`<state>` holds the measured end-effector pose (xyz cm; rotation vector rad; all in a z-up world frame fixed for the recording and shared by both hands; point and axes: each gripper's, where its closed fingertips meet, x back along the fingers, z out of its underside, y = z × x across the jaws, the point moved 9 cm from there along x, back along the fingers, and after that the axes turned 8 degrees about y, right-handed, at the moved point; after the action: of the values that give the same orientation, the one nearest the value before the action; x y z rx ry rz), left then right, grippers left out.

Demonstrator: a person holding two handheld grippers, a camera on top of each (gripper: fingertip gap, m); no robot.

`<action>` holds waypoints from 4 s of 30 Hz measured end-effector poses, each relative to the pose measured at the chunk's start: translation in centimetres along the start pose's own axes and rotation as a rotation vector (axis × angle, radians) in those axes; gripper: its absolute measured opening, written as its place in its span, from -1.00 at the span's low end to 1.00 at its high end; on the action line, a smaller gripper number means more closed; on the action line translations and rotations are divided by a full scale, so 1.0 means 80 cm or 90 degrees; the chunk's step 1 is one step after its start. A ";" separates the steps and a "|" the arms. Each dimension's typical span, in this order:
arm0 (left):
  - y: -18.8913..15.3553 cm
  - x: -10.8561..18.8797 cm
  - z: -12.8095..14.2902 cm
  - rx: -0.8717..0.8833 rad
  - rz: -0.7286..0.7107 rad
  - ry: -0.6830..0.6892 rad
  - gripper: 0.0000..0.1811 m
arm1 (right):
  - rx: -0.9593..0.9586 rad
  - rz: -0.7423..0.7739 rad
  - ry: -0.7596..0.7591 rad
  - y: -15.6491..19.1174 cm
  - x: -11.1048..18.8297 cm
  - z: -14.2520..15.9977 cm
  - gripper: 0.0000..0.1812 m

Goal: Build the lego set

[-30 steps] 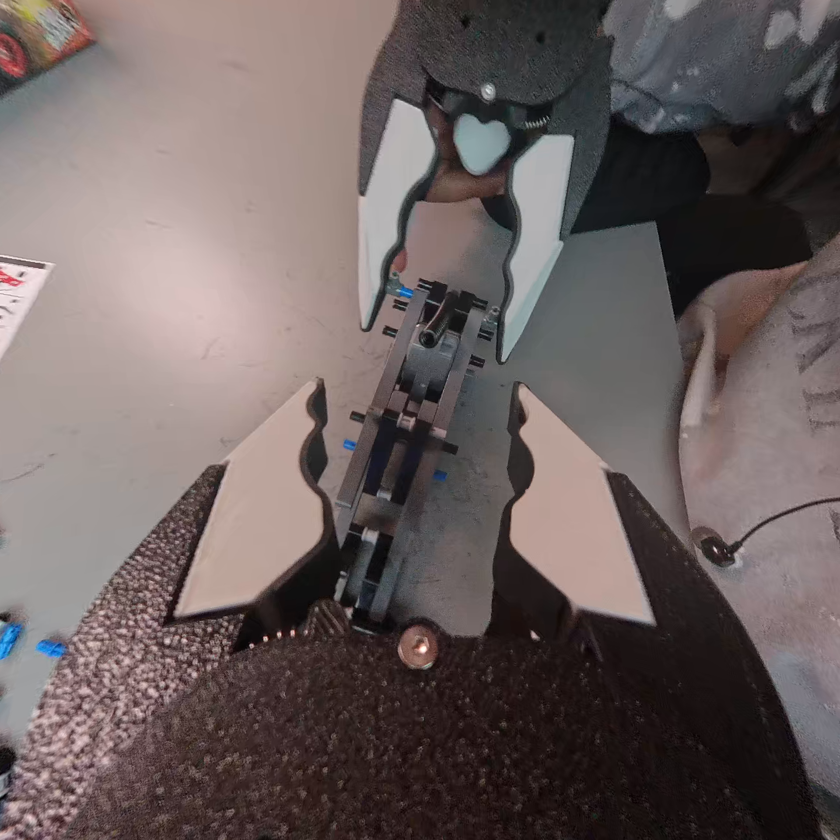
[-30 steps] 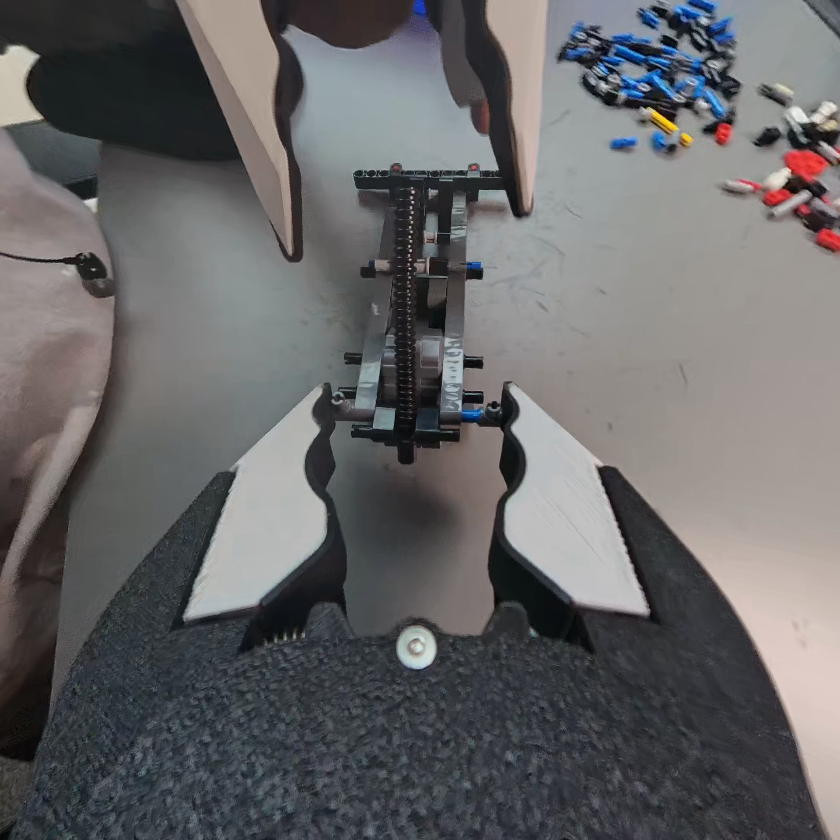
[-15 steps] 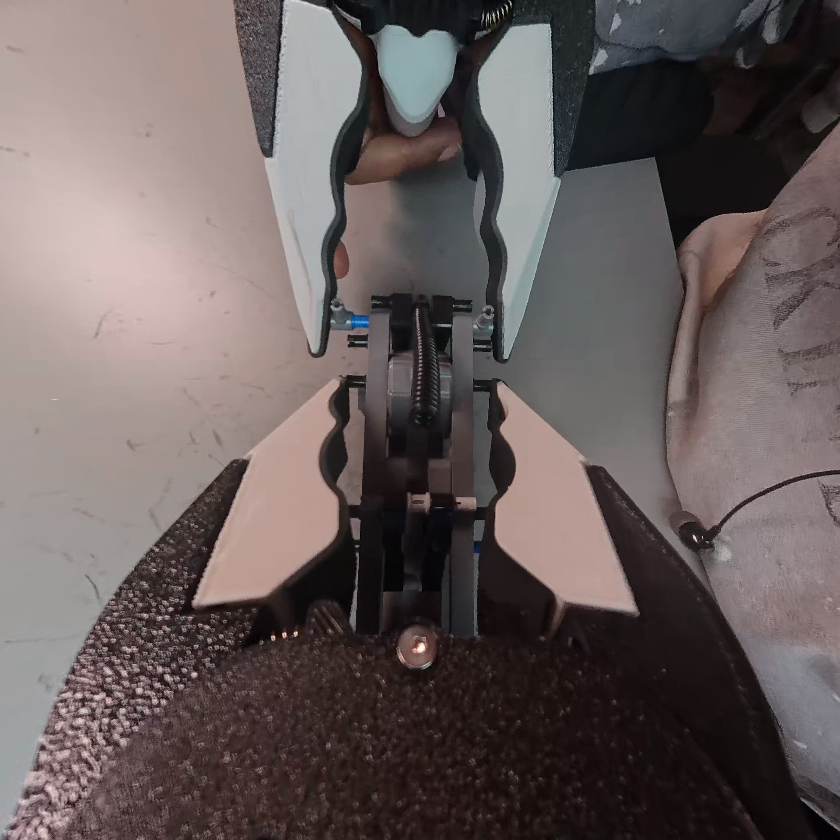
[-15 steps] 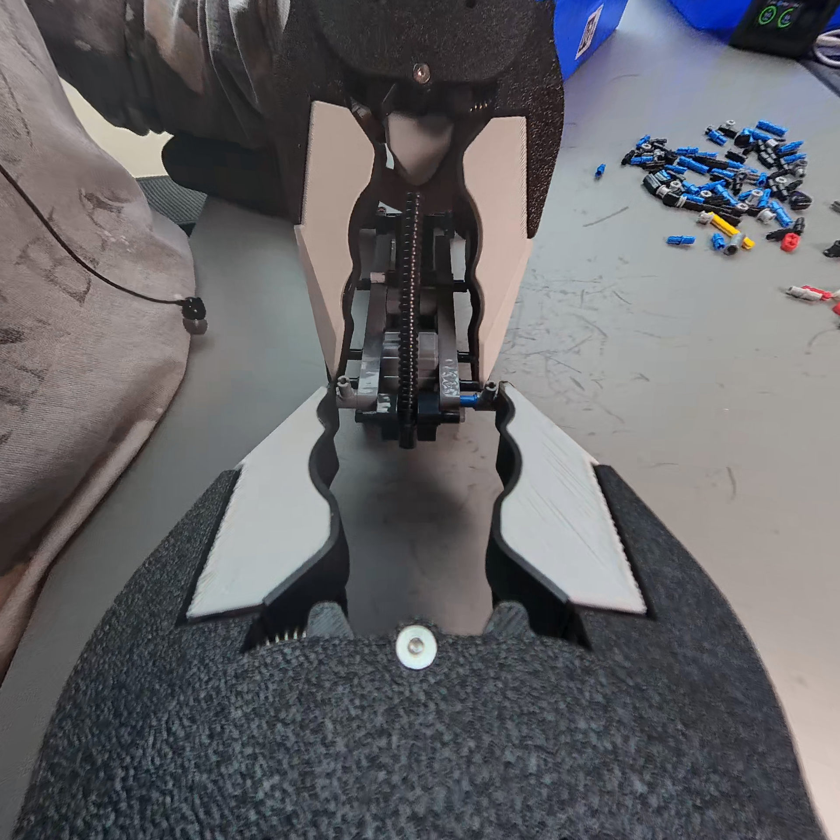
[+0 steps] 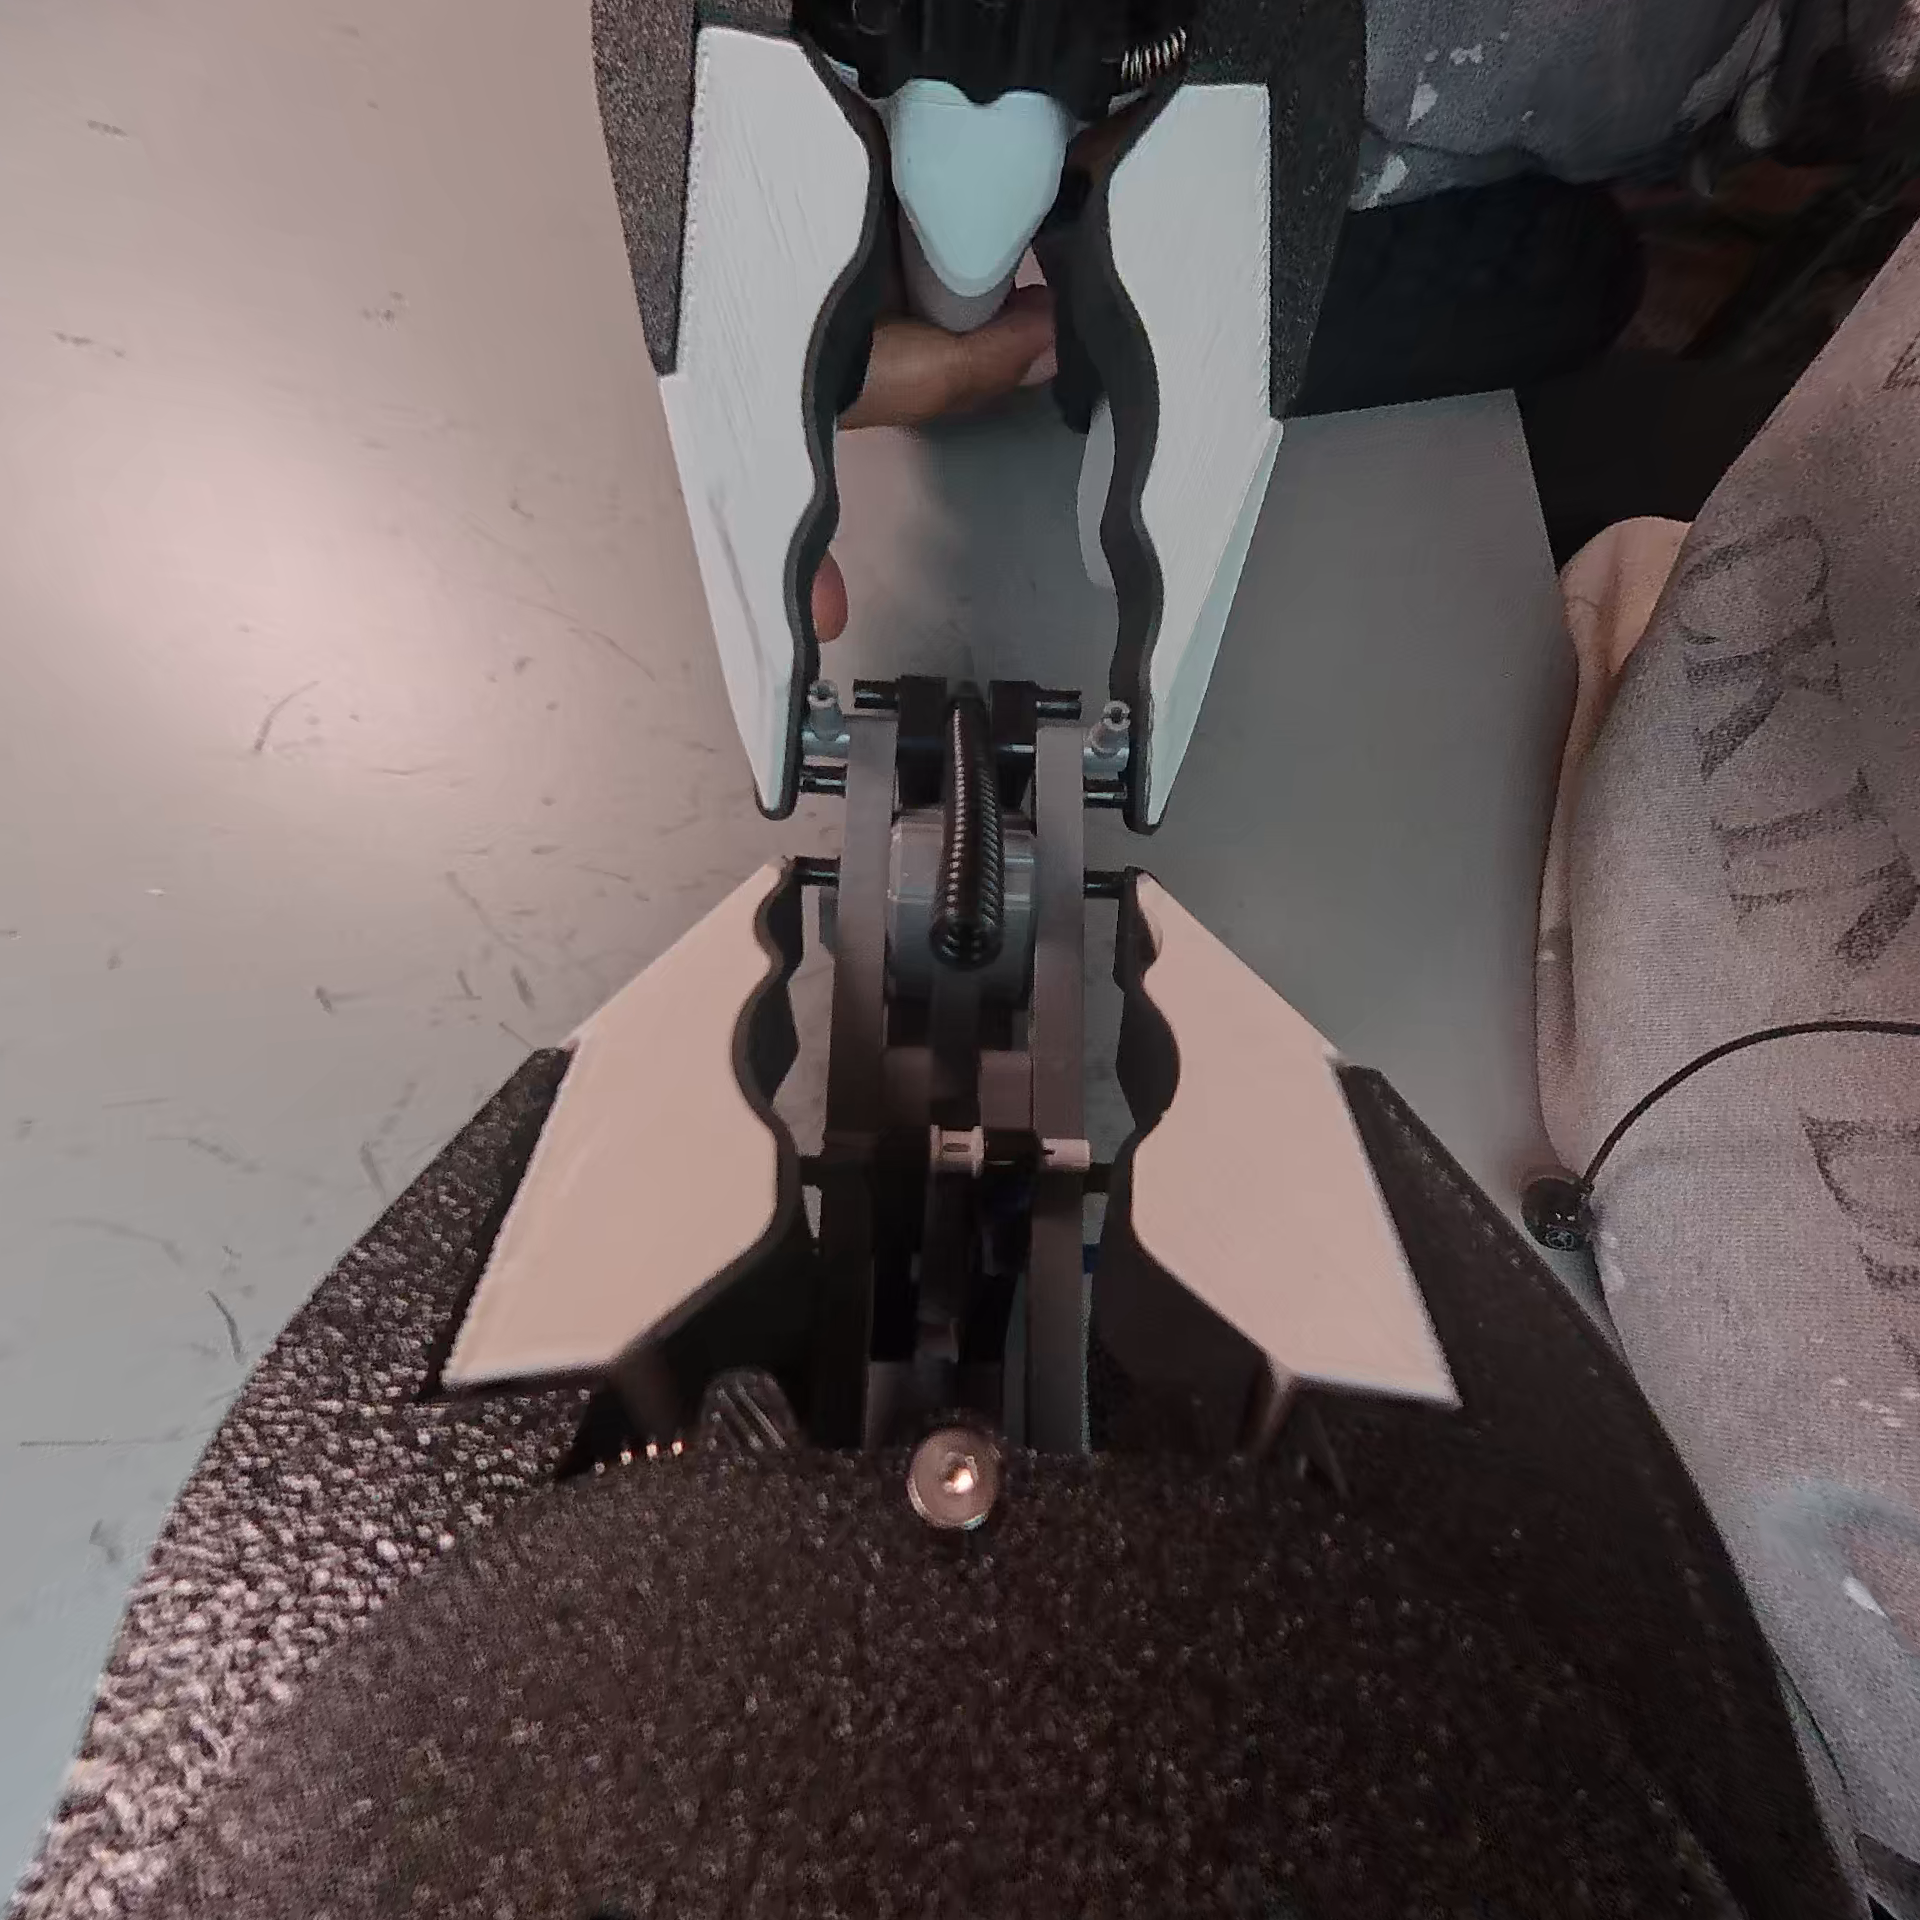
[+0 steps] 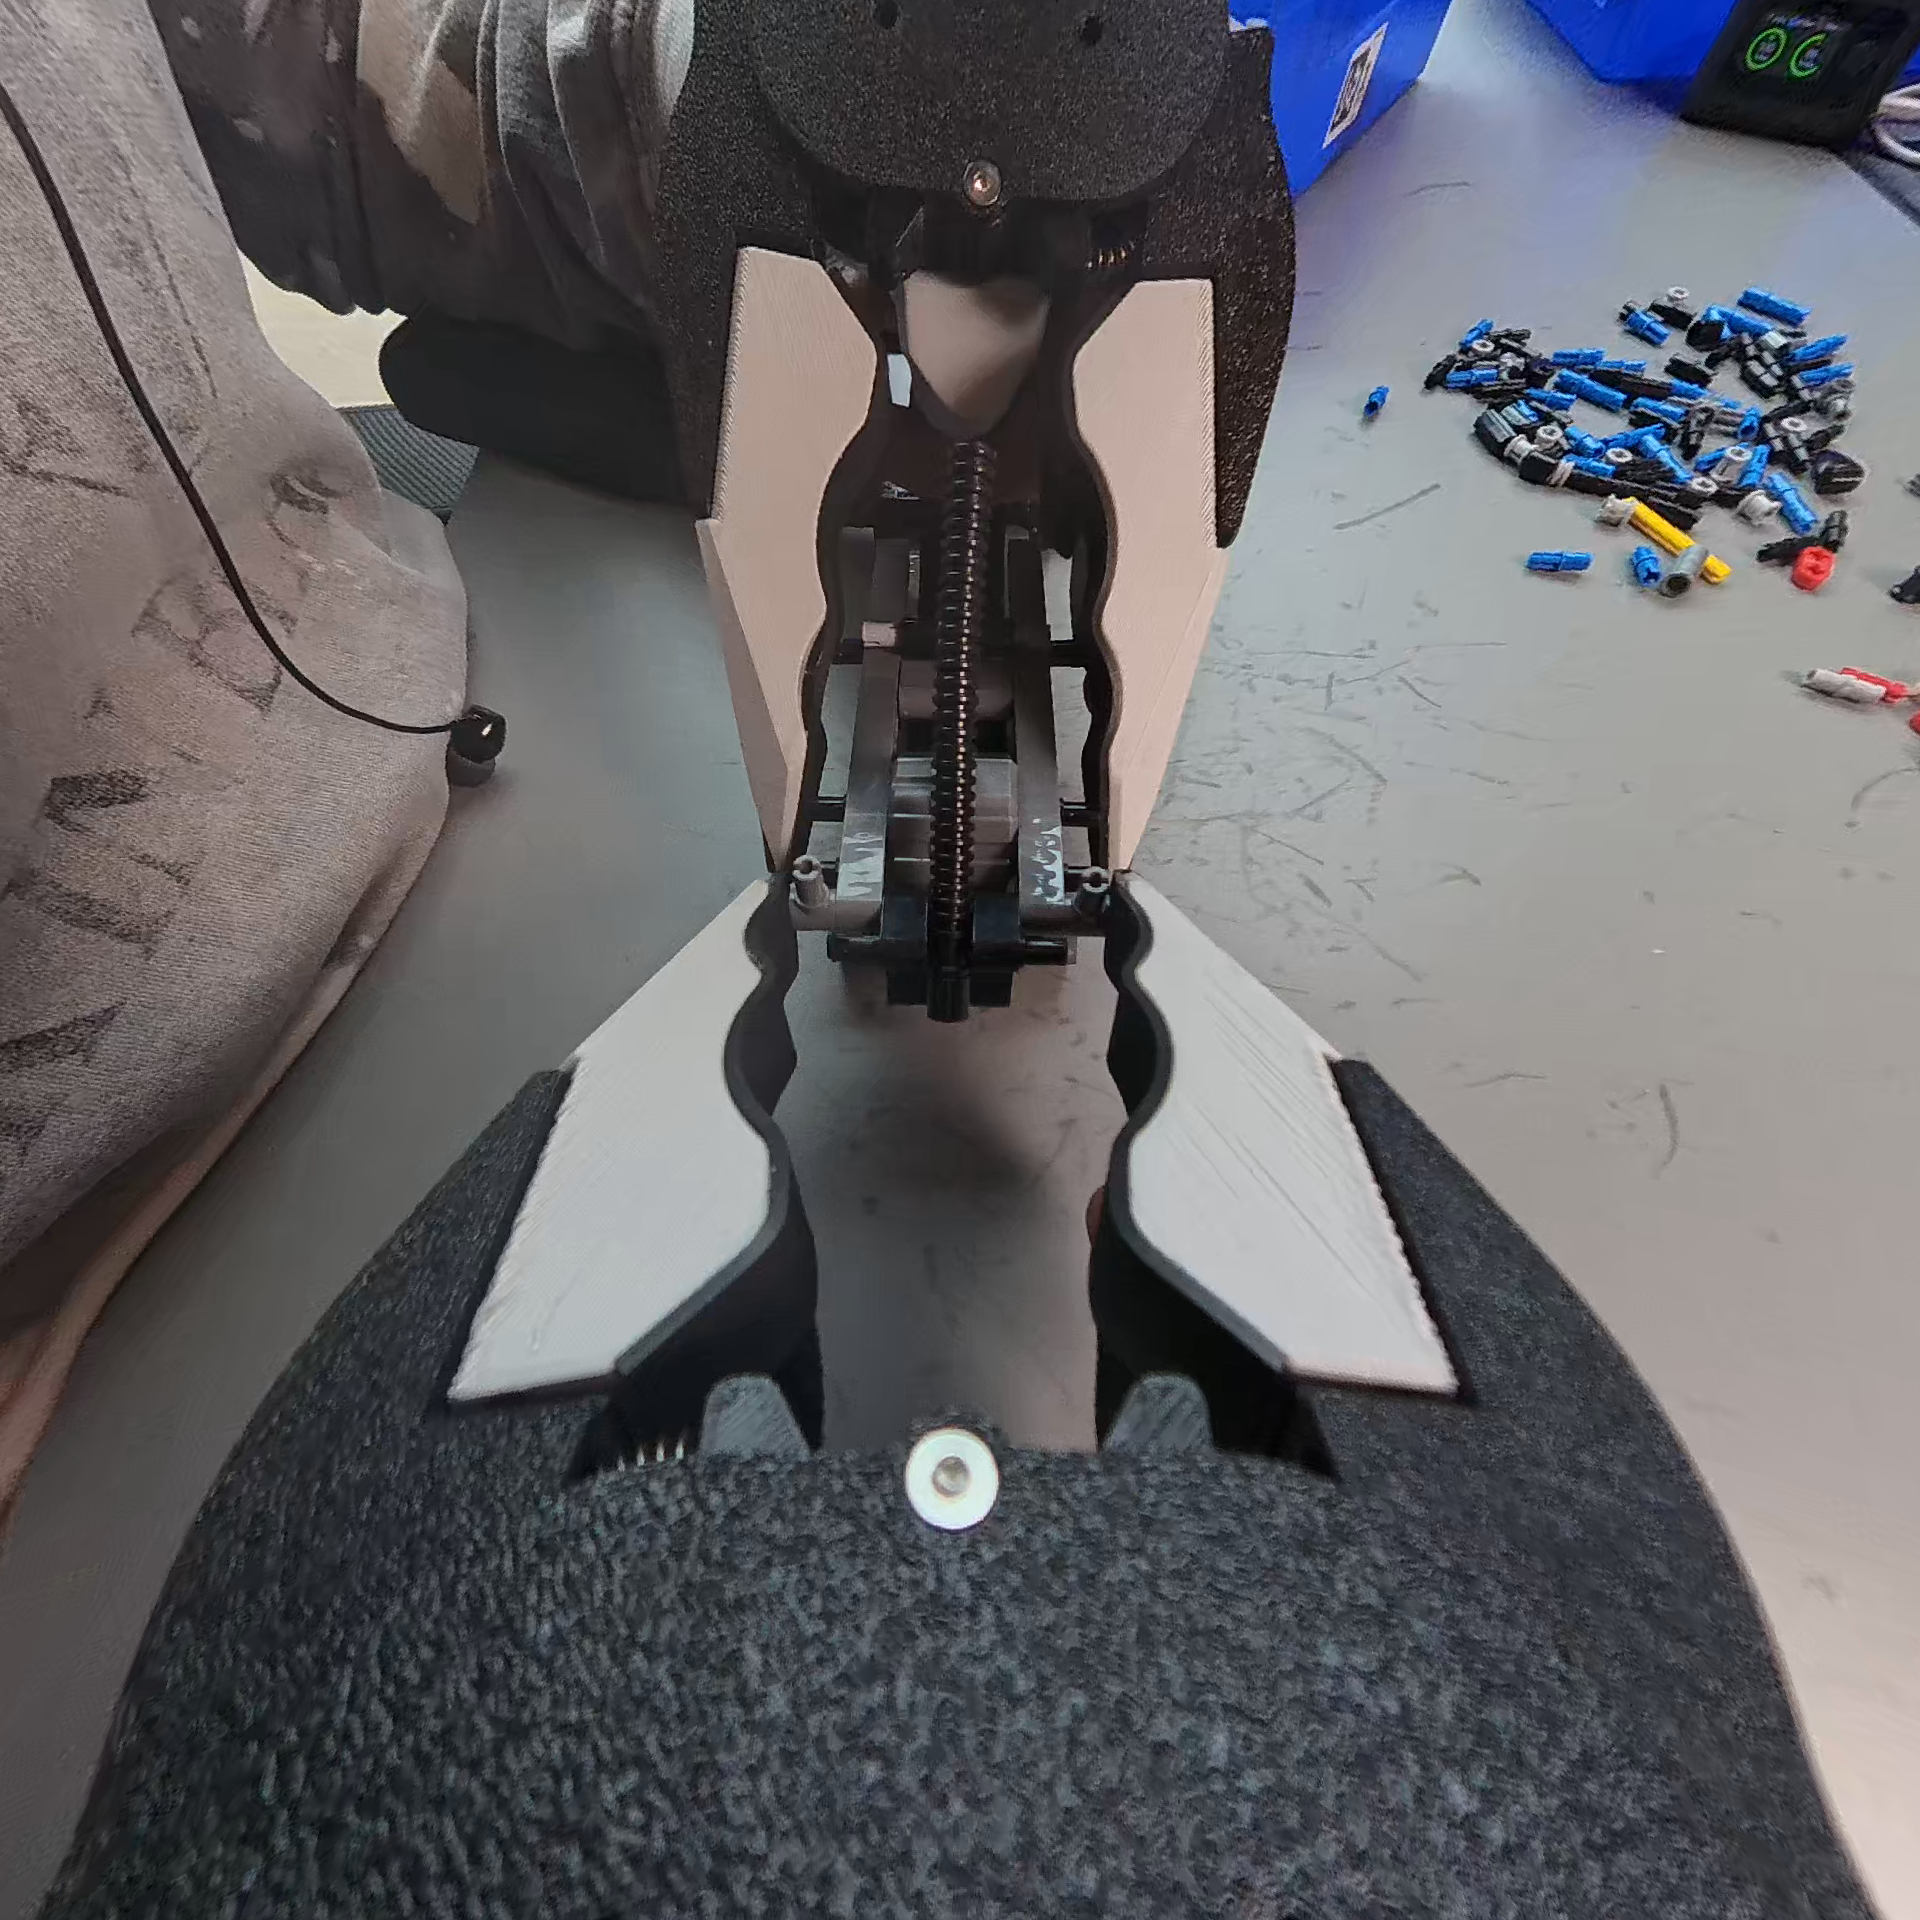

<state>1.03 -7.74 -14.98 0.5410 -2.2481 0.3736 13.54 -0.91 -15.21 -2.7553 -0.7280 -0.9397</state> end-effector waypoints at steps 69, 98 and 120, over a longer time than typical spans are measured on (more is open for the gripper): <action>0.056 0.042 0.066 0.003 -0.152 -0.021 -0.46 | -0.119 0.220 -0.168 -0.050 0.064 0.017 -0.76; 0.072 0.042 0.062 -0.074 -0.045 0.011 -0.50 | -0.059 0.050 0.032 -0.084 0.046 0.004 -0.96; 0.071 0.042 0.061 -0.072 -0.048 0.013 -0.50 | -0.081 0.024 0.094 -0.090 0.045 -0.005 -0.96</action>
<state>-6.88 -5.81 -16.18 0.5575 -2.2065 0.2116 12.30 6.70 -12.84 -2.7569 -0.6092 -1.2059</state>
